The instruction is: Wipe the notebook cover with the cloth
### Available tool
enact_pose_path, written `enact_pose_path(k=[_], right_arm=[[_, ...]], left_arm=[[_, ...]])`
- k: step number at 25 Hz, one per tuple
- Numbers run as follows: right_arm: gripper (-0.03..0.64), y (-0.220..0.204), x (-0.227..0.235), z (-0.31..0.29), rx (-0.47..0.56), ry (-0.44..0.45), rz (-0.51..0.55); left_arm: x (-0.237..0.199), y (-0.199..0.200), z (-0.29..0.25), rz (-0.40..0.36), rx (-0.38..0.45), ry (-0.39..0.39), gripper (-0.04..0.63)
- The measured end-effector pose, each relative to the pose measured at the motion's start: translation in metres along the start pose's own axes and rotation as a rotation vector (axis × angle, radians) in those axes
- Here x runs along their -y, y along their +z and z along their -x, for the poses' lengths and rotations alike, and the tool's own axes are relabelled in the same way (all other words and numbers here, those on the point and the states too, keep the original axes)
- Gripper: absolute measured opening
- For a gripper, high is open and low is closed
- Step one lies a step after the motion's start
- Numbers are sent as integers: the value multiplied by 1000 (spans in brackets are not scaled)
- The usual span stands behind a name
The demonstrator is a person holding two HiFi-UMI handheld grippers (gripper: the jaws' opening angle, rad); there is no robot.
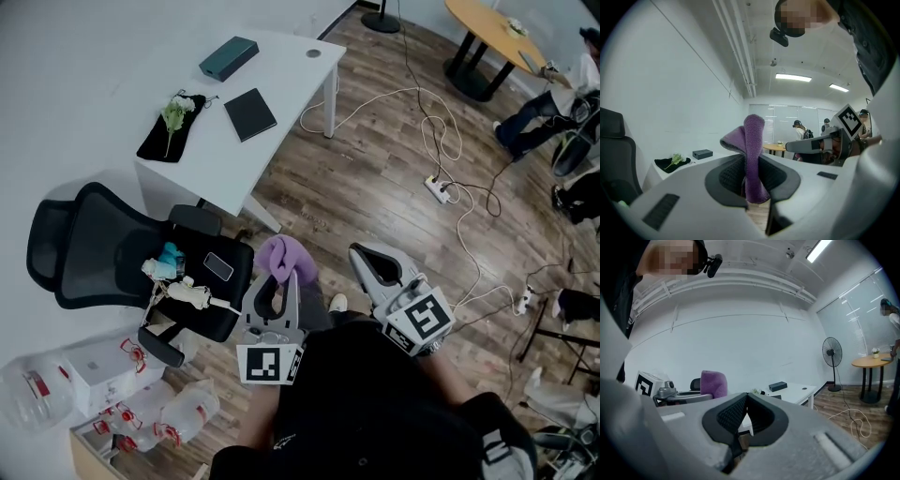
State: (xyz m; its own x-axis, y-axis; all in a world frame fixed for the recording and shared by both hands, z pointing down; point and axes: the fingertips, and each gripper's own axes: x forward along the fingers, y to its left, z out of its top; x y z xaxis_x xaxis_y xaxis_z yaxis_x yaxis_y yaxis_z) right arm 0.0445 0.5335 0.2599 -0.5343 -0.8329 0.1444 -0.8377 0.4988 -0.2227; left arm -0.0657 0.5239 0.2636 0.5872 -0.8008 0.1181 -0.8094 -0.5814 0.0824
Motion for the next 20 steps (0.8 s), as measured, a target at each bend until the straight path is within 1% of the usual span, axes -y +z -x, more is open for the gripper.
enact_pose_path(k=[6, 14, 20], right_arm=[[3, 1, 29, -8, -4, -46, -9], [3, 6, 71, -37, -18, -83, -22], [3, 21, 104, -74, -12, -111, -35]], left_arm=[[-2, -6, -32, 7, -16, -34, 67], [-10, -5, -94, 9, -25, -94, 67], [-35, 5, -147, 10, -37, -123, 67]])
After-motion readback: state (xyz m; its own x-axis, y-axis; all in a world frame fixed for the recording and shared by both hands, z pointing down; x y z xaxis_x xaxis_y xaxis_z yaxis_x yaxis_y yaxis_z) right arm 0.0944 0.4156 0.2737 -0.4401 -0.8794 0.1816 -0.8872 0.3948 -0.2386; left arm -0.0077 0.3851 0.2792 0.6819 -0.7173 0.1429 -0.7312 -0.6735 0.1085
